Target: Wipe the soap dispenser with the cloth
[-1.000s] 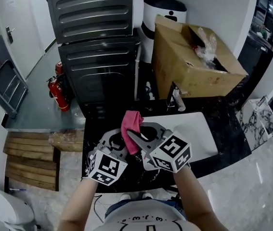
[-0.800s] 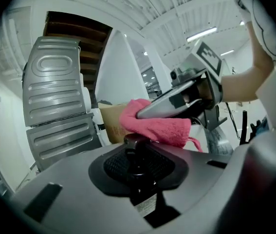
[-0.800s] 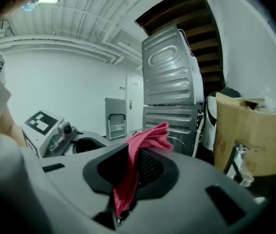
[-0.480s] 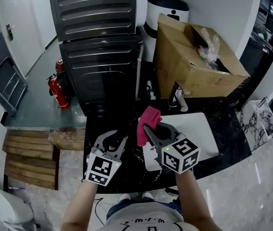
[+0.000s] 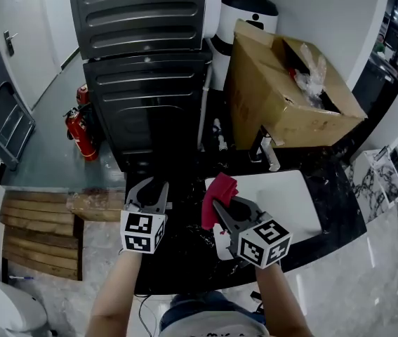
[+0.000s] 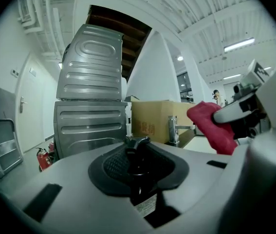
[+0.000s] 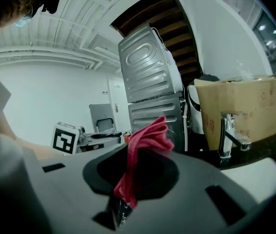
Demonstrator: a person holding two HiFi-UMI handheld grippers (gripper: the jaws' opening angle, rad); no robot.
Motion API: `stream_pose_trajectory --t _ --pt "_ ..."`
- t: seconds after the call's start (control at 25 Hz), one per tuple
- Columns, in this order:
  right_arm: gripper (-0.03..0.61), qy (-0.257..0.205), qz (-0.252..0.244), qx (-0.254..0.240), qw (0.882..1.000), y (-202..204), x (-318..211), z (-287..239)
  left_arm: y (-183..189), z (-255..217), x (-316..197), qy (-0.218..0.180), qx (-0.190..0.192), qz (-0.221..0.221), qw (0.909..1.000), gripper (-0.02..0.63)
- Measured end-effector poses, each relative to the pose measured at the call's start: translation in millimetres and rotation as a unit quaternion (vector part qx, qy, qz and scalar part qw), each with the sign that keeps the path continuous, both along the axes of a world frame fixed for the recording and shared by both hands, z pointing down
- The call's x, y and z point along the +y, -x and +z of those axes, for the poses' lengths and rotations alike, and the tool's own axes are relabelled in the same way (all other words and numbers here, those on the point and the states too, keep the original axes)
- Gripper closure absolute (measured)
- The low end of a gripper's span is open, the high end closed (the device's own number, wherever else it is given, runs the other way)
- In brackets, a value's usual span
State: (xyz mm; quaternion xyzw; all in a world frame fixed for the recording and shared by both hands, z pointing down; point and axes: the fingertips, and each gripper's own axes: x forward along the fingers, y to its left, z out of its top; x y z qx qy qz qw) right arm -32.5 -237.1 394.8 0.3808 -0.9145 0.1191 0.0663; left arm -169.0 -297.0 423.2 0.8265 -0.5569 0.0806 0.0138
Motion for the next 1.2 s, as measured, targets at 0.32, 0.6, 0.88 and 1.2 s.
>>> stream_pose_trajectory --t 0.32,0.6,0.88,1.2 --pt "0.523 0.038 0.020 0.011 0.999 4.6 -14.1 34.8 23.8 14.3 -80.4 0.015 0.002 -0.022 0.9996 0.518" --pt "0.523 0.035 0.064 0.012 0.997 -1.4 -22.3 42.7 38.1 28.9 -121.3 0.014 0.022 -0.049 0.9984 0.520" --pt "0.523 0.048 0.073 0.013 0.996 -4.4 -18.5 48.7 32.3 36.2 -123.9 0.013 0.032 -0.015 0.9993 0.515" --pt "0.523 0.046 0.093 -0.020 0.994 -6.0 -22.7 39.6 41.1 35.8 -107.9 0.039 0.074 -0.030 0.9960 0.291"
